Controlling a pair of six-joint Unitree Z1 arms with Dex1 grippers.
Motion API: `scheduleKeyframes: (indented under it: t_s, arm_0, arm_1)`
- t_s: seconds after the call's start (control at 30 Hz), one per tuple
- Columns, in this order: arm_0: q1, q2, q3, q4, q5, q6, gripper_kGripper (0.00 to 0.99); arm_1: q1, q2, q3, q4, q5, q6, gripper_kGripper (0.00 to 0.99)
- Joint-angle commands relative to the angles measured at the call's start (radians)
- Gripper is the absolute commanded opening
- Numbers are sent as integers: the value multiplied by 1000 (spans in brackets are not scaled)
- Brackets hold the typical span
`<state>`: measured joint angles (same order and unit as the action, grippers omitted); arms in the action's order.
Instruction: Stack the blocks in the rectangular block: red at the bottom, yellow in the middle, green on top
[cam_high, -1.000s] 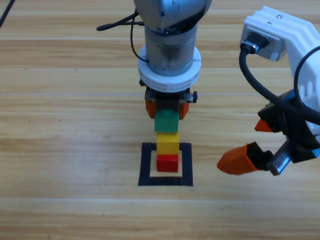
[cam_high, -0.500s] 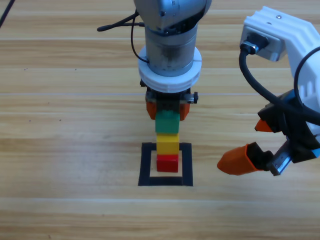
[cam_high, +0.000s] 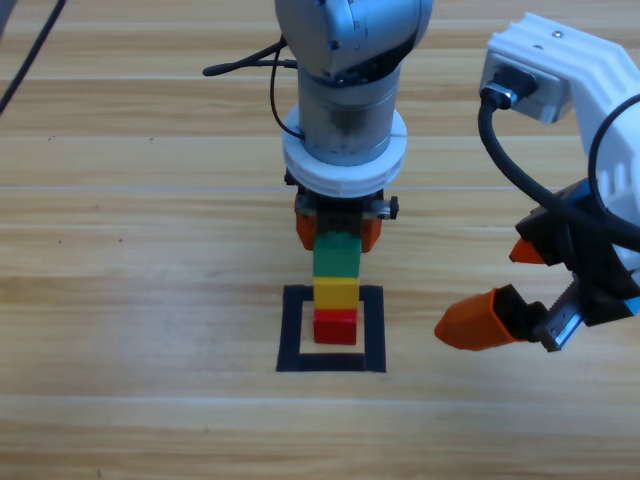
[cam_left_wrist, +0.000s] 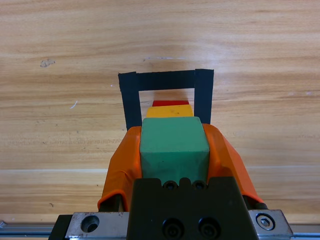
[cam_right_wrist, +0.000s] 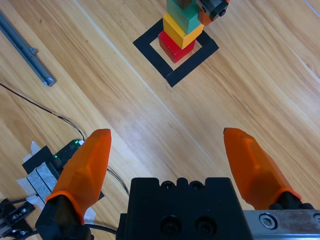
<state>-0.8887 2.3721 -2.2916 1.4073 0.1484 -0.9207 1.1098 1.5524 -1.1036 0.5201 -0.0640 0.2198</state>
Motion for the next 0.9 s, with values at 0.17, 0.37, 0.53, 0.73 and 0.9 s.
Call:
scheduleKeyframes:
  t_s: [0.17,0.37,0.53,0.73,0.9]
  arm_0:
    - [-22,64,-8,4,-9,0,0]
    - [-22,39,20,4,-4,-1,0]
    - [-22,19,20,4,-6,-6,563]
    - [-22,6,37,5,-3,-7,896]
    - [-22,-5,46,5,-1,-6,896]
  arm_1:
    - [22,-17,30,-9,4,-10,990]
    - [22,-17,30,-9,6,-10,990]
    - [22,-15,31,-9,9,-13,990]
    - [22,-15,34,-9,10,-17,990]
    - [21,-17,36,-9,10,-17,990]
